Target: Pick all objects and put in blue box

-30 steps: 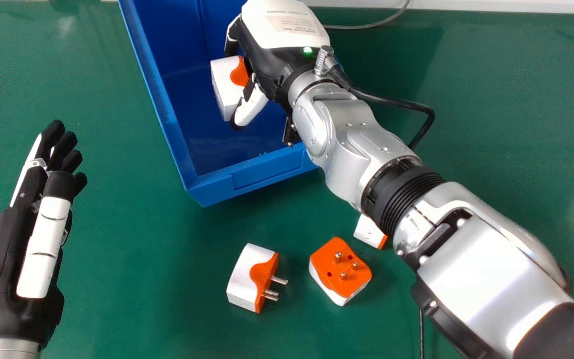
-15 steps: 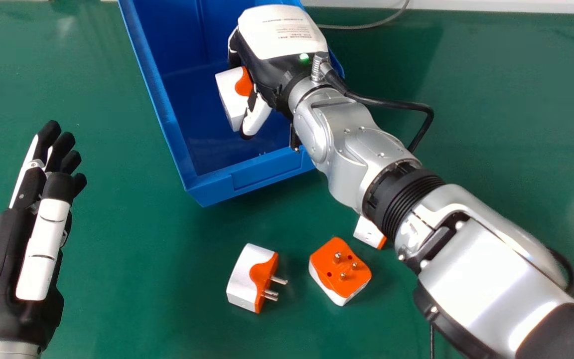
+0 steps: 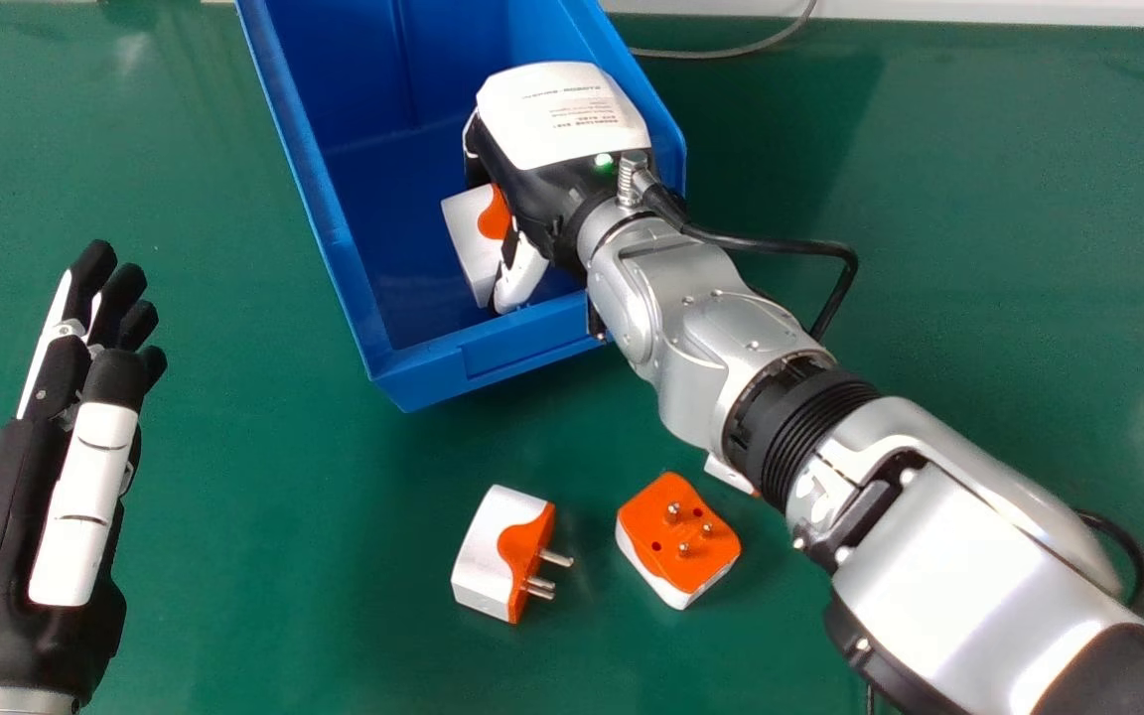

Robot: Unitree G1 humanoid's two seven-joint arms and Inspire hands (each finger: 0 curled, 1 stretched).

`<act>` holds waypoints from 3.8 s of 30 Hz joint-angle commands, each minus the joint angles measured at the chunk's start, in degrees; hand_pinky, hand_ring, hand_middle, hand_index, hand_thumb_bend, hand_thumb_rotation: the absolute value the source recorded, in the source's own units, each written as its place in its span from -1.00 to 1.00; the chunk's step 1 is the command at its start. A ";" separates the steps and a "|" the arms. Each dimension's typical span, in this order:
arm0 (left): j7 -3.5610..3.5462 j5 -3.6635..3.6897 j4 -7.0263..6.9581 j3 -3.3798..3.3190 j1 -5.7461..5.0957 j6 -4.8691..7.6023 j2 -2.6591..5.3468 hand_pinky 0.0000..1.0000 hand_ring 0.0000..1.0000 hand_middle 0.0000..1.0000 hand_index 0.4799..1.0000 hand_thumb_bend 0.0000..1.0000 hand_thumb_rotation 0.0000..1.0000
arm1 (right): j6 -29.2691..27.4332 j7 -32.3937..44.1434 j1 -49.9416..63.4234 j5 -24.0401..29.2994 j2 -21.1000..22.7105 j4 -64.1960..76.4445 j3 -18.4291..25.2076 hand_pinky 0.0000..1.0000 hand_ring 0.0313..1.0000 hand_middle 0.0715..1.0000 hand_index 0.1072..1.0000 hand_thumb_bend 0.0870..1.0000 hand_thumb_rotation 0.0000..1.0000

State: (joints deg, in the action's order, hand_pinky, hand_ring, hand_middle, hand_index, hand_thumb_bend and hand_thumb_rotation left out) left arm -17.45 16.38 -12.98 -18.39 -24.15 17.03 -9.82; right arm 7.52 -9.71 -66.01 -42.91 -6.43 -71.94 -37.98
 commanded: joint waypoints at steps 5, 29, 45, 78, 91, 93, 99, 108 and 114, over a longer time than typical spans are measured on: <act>0.23 0.24 -1.27 -0.45 -0.33 1.36 0.11 0.97 0.95 0.93 0.90 0.45 0.93 | 1.25 -0.31 0.41 -0.26 0.25 0.42 -0.07 -0.16 0.00 0.19 0.08 0.09 -0.61; -0.36 0.47 -0.74 -0.57 0.70 1.14 -0.58 0.96 0.94 0.93 0.89 0.43 0.94 | 2.09 -0.59 0.34 -0.27 0.29 1.36 -0.52 0.40 0.63 0.74 0.69 0.33 -0.01; 0.30 -0.06 -0.80 0.05 1.01 1.16 -0.05 0.94 0.94 0.93 0.89 0.45 0.92 | 0.42 -1.77 -0.33 -0.91 3.60 7.52 0.51 0.45 0.70 0.79 0.77 0.28 -0.08; 1.48 -1.77 -2.61 1.63 1.59 -1.03 -0.63 0.96 0.94 0.96 0.90 0.48 0.92 | 6.69 18.94 27.24 -9.83 22.52 75.54 5.71 0.37 0.62 0.70 0.69 0.39 -0.42; 2.36 -3.69 -2.17 1.61 2.75 -1.10 -0.91 0.92 0.93 0.94 0.82 0.51 0.92 | 3.24 21.42 46.87 -11.23 25.42 96.19 8.28 0.33 0.60 0.69 0.70 0.28 -0.30; 2.24 -3.60 -2.06 1.64 2.90 -0.92 -0.99 0.91 0.93 0.94 0.82 0.51 0.92 | 1.86 21.10 50.28 -10.67 26.03 99.08 8.94 0.33 0.61 0.69 0.70 0.26 -0.29; 1.67 -3.14 -1.87 1.65 2.97 -1.23 -1.32 0.92 0.93 0.93 0.81 0.51 0.92 | -2.32 18.94 61.14 -9.85 26.74 106.46 11.68 0.34 0.64 0.73 0.74 0.20 -0.25; 0.04 -2.17 -1.55 1.39 2.68 -1.04 -1.52 0.99 0.97 0.96 0.87 0.48 0.95 | -10.02 11.55 78.91 -7.94 26.74 112.84 17.40 0.38 0.69 0.79 0.77 0.09 -0.18; 0.33 -2.24 -2.90 1.25 1.73 -2.25 -1.35 0.99 0.98 0.96 0.88 0.48 0.96 | -13.61 6.35 87.97 -6.37 25.33 113.89 21.77 0.40 0.71 0.82 0.79 0.06 -0.12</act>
State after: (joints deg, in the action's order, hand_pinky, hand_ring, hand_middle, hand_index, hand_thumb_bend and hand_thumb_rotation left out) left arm -17.34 13.59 -14.20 -16.75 -21.87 14.87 -10.76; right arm -4.15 -0.81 20.55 -50.10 19.66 39.70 -17.48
